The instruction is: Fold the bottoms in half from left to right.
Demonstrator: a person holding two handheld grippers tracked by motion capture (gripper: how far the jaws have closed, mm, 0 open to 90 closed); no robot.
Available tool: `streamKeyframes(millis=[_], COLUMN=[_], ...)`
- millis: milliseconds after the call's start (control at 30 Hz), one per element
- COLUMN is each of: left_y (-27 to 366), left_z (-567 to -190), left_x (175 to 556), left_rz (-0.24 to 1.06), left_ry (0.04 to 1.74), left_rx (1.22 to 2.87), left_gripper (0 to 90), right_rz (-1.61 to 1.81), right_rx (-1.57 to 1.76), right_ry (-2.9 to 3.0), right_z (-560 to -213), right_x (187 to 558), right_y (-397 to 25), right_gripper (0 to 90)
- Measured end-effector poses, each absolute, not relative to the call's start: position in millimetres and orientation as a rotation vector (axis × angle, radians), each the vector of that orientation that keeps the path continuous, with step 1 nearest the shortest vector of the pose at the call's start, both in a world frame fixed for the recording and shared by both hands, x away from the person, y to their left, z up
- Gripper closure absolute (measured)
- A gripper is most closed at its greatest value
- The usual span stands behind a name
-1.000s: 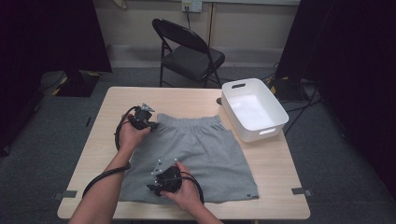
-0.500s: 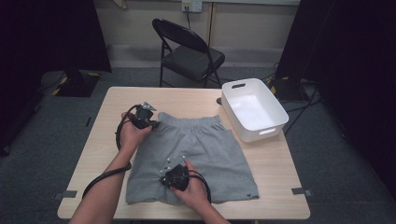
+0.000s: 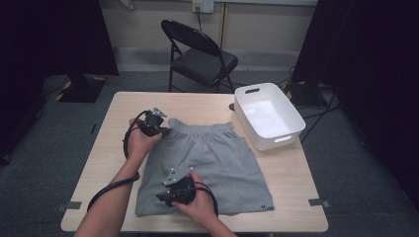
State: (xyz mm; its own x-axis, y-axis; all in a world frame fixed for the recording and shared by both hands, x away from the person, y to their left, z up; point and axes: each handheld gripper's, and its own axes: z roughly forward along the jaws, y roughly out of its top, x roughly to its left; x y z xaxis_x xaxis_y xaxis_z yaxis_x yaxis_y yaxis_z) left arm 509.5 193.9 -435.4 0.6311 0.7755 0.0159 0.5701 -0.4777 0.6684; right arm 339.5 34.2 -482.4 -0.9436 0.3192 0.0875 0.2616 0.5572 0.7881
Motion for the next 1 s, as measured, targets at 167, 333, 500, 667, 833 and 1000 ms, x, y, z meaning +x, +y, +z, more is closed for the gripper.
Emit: streamKeyframes(millis=[167,333,500,667,833,1000], left_y=[198.9,202.3,202.3,200.8,200.8,200.6], left_z=[-436.0,-438.4,-441.9,-443.2,-443.9,-441.4], left_x=[508.7,507.1,506.8,506.5,506.4,505.5], left_rz=[0.43,0.428,0.426,0.425,0.417,0.408], left_ry=[1.052,1.054,1.059,1.059,1.062,1.062], left_rx=[2.201,2.206,2.194,2.201,2.202,2.201], left_gripper=[87.8,87.8,87.7,87.7,87.7,87.7], right_rz=[1.373,1.295,1.233,1.2,1.183,1.158], right_rx=[0.414,0.367,0.347,0.288,0.28,0.339], right_ry=[2.75,2.792,2.785,2.775,2.785,2.815], right_z=[-486.7,-495.3,-498.8,-496.9,-495.8,-493.1], right_x=[335.7,333.3,330.4,326.0,324.7,327.4], right_y=[59.2,74.1,77.0,80.1,82.1,84.1], right_gripper=[53.4,48.0,48.1,72.2,86.3,89.9])
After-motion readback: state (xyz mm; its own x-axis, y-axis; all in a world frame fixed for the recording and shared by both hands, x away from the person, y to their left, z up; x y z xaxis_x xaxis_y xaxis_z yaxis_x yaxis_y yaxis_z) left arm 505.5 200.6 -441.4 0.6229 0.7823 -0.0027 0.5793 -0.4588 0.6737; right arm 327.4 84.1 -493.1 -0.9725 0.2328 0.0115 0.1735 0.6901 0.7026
